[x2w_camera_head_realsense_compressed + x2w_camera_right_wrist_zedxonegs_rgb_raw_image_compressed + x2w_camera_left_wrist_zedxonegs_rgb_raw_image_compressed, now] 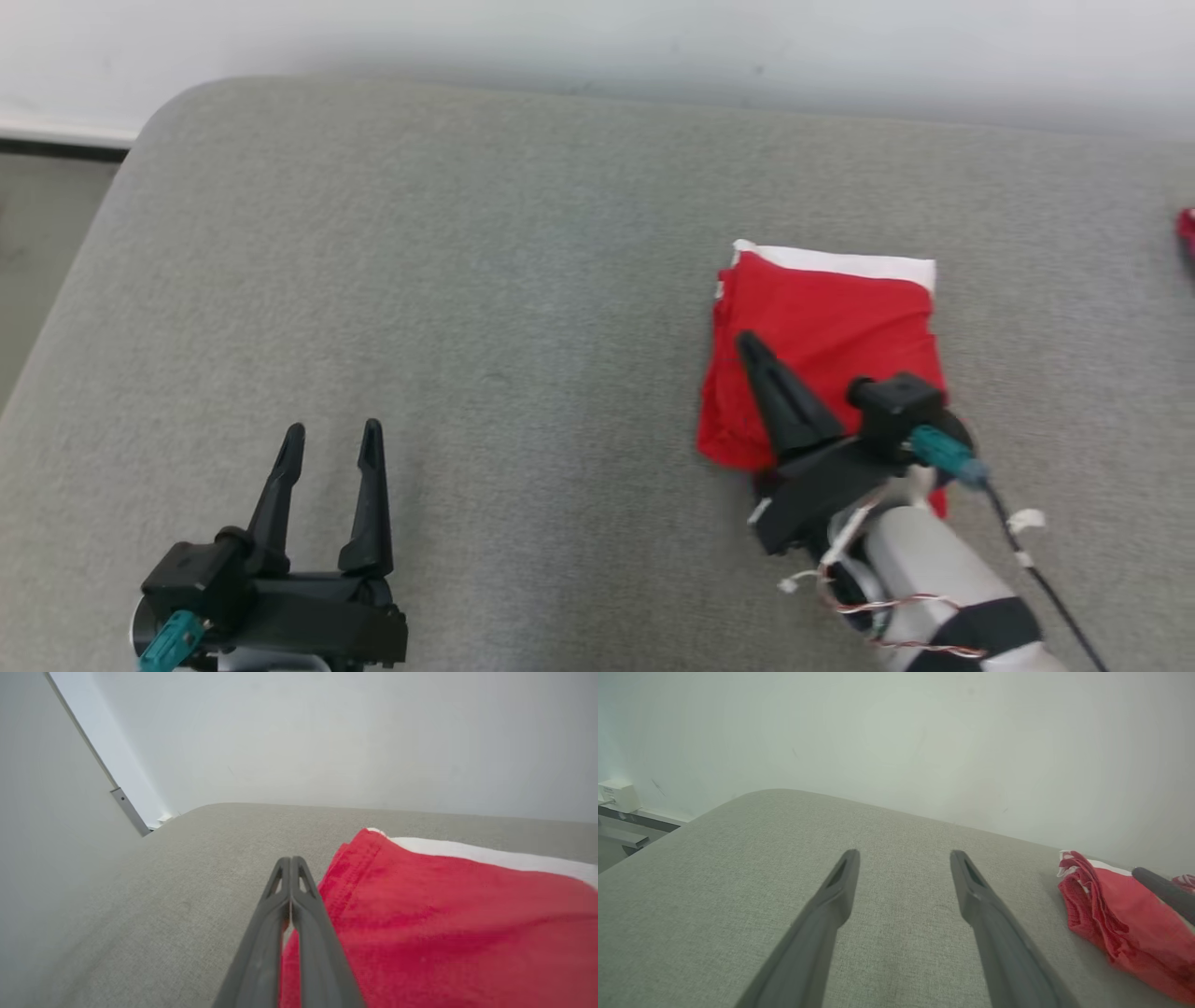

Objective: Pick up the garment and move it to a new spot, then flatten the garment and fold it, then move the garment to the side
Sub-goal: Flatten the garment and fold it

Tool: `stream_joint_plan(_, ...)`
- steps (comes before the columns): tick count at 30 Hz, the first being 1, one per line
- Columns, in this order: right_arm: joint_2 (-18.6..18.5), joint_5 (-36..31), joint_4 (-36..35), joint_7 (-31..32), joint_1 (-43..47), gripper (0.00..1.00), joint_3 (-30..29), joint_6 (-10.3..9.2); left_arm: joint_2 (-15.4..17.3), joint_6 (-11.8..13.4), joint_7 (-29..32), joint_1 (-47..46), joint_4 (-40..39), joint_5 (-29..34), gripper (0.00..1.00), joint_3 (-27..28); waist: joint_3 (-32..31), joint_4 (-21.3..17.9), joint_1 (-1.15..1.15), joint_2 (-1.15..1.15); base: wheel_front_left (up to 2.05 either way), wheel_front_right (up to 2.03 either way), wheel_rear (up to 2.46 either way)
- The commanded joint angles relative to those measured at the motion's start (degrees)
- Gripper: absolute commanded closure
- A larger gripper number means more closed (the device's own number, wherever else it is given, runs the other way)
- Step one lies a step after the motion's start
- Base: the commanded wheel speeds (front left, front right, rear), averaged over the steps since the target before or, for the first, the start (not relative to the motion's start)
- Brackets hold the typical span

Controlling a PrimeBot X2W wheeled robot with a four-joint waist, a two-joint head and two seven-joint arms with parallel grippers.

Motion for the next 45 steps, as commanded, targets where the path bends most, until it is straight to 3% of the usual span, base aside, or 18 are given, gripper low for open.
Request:
stream_joint_plan(1, -1.6, -0.6, -1.5, -0.2, 1.3, 1.0, -0.9, -0.17, 0.0, -0.3, 0.0, 0.7, 0.3, 0.8, 0.0, 0.7, -1.8, -2.5, 0.0, 0.0, 0.0, 0.0, 0.0)
stream_joint_plan(13, -9.6, -3.0, -14.7, -0.1, 12.6, 1.0, -11.1, -0.17, 0.0, -2.3, 0.0, 3.4, 0.7, 6.0, 0.0, 5.0, -6.7, -11.0, 0.0, 0.0, 0.0, 0.0, 0.0)
stream_joint_plan(18, -9.5, -3.7, -17.1, -0.2, 16.8, 0.96, -13.8, -0.17, 0.0, -2.7, 0.0, 4.7, 0.5, 7.1, 0.0, 6.2, -7.8, -12.6, 0.0, 0.0, 0.0, 0.0, 0.0)
stream_joint_plan(22, -8.6, -4.4, -19.5, -0.1, 20.4, 0.55, -15.8, -0.17, 0.0, -2.8, 0.0, 5.8, 0.0, 8.0, 0.0, 7.0, -8.5, -13.3, 0.0, 0.0, 0.0, 0.0, 0.0)
stream_joint_plan(23, -8.5, -4.6, -20.1, -0.2, 21.1, 0.38, -16.1, -0.17, 0.0, -2.9, 0.0, 6.1, 0.0, 8.1, 0.0, 7.3, -8.7, -13.4, 0.0, 0.0, 0.0, 0.0, 0.0)
stream_joint_plan(24, -8.3, -4.9, -20.5, -0.2, 21.9, 0.07, -16.3, -0.17, 0.0, -2.7, 0.0, 6.4, -0.1, 8.3, 0.0, 7.5, -9.0, -13.5, 0.0, 0.0, 0.0, 0.0, 0.0)
stream_joint_plan(25, -8.1, -5.2, -21.1, -0.2, 22.6, 0.0, -16.7, -0.17, 0.0, -2.7, 0.0, 6.8, -0.2, 8.7, 0.0, 7.6, -9.2, -13.6, 0.0, 0.0, 0.0, 0.0, 0.0)
stream_joint_plan(45, -4.2, -8.1, -25.3, -0.2, 32.0, 0.0, -21.0, -0.17, 0.6, -2.9, 0.0, 13.6, -4.8, 11.0, 0.0, 8.6, -12.8, -12.1, 0.0, 0.0, 0.0, 0.0, 0.0)
